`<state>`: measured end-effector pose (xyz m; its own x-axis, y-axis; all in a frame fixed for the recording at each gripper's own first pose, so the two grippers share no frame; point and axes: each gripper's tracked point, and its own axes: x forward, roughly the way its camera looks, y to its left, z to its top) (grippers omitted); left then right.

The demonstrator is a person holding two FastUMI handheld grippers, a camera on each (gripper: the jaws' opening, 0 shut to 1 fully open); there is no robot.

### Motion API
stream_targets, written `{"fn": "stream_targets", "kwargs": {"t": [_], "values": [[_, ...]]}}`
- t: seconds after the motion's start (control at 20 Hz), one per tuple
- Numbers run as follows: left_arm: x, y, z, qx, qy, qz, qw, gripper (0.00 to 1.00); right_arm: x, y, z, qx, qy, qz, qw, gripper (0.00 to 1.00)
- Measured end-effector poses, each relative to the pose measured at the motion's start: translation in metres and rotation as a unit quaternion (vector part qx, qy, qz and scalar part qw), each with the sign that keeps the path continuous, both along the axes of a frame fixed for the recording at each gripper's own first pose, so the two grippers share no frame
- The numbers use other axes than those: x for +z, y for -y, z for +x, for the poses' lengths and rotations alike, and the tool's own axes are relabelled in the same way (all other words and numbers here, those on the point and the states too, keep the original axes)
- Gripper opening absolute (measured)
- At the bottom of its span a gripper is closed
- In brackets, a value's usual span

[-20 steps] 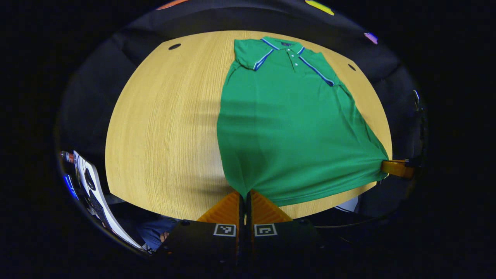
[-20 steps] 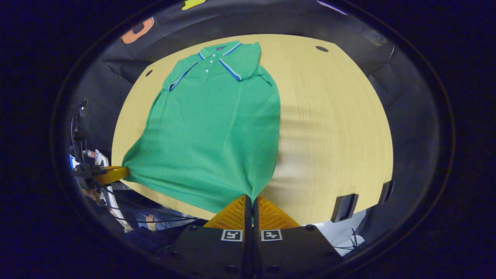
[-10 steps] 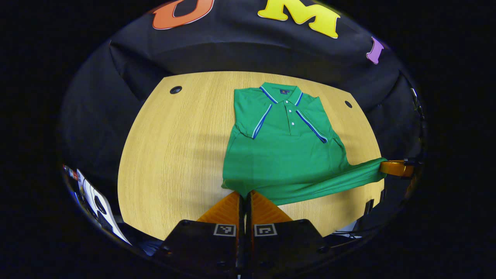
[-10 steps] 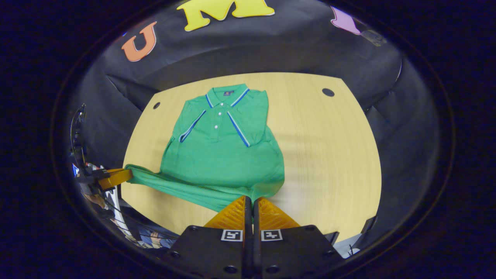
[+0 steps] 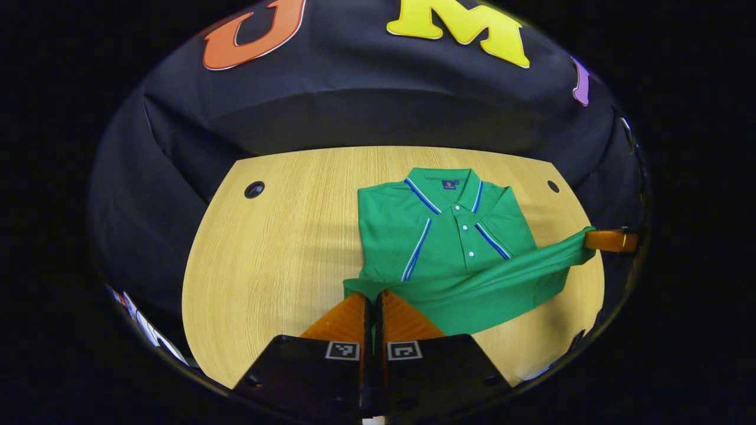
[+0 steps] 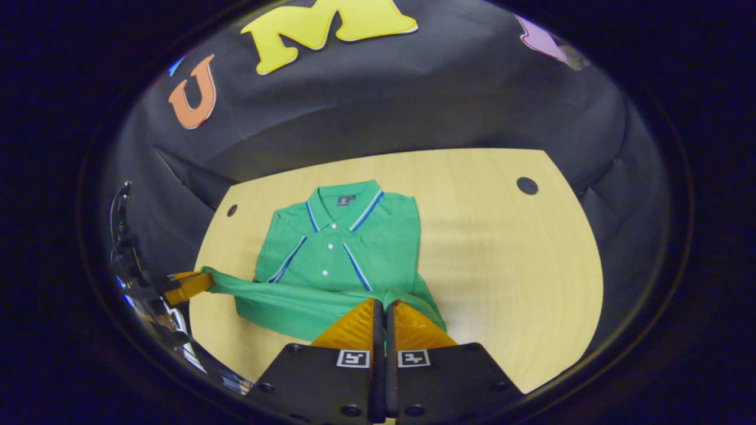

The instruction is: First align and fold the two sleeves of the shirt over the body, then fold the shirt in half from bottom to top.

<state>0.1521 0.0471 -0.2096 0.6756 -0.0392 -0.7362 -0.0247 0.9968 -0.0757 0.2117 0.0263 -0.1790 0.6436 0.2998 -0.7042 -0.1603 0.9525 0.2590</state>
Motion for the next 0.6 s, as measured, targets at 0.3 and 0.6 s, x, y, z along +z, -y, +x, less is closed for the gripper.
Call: {"fn": "stream_targets", "kwargs": {"t": [0.3,0.6], "values": [[-0.026,-0.004,0.069,0.038,0.022,-0.015,0.999,0.03,-0.026,-0.008,0.075,0.003,0.031,-0.007,0.999,0.02],[-0.021,-0.002,0.138,0.031,0.066,0.000,0.997,0.03,-0.039,-0.002,0.131,-0.021,0.067,-0.007,0.998,0.02]]}}
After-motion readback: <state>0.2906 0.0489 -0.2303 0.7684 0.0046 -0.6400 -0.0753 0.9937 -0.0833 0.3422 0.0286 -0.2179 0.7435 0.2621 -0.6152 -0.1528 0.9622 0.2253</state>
